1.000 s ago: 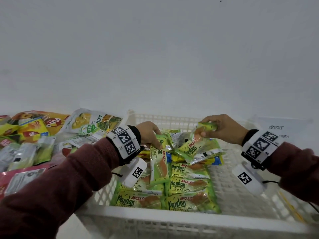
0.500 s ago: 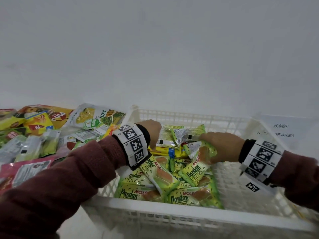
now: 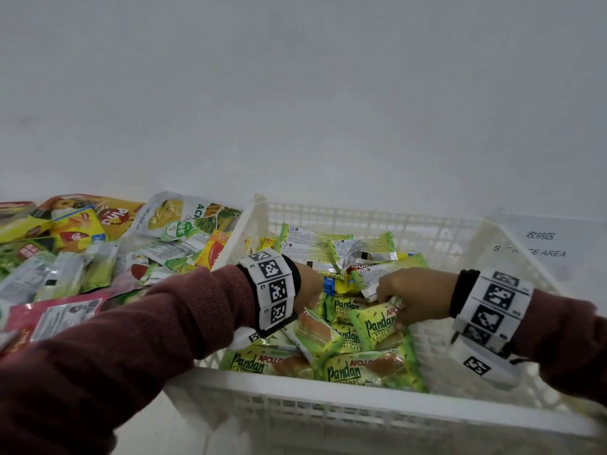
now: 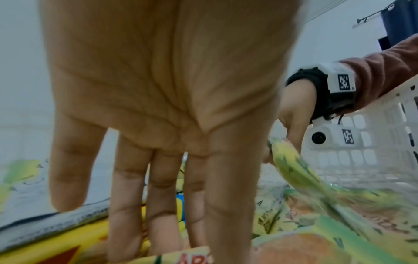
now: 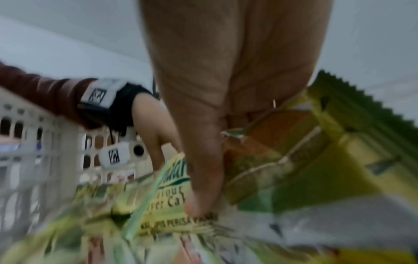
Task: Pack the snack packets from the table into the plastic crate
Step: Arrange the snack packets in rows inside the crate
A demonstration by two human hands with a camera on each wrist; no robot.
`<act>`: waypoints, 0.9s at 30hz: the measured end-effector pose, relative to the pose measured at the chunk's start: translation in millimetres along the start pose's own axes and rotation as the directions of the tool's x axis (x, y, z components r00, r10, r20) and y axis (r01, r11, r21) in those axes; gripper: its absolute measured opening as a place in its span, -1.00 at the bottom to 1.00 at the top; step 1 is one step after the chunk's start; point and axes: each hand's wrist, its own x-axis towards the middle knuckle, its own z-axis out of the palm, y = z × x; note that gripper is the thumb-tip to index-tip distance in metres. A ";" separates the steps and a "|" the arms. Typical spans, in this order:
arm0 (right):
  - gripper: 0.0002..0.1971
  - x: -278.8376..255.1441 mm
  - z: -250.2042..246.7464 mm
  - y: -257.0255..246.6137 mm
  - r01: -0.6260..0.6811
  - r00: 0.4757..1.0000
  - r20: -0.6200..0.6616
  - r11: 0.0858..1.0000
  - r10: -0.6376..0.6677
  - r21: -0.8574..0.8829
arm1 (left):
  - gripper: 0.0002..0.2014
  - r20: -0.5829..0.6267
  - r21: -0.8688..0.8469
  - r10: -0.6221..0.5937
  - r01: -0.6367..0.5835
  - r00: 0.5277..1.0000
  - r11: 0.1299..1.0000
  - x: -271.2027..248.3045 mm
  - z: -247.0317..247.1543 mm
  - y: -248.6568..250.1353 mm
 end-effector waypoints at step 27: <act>-0.55 20.5 -2.0 -22.8 -0.115 0.990 -0.047 0.951 0.134 0.286 | -0.87 -0.148 -0.094 -0.289 0.278 0.946 0.956 -8.7 -7.6 -13.7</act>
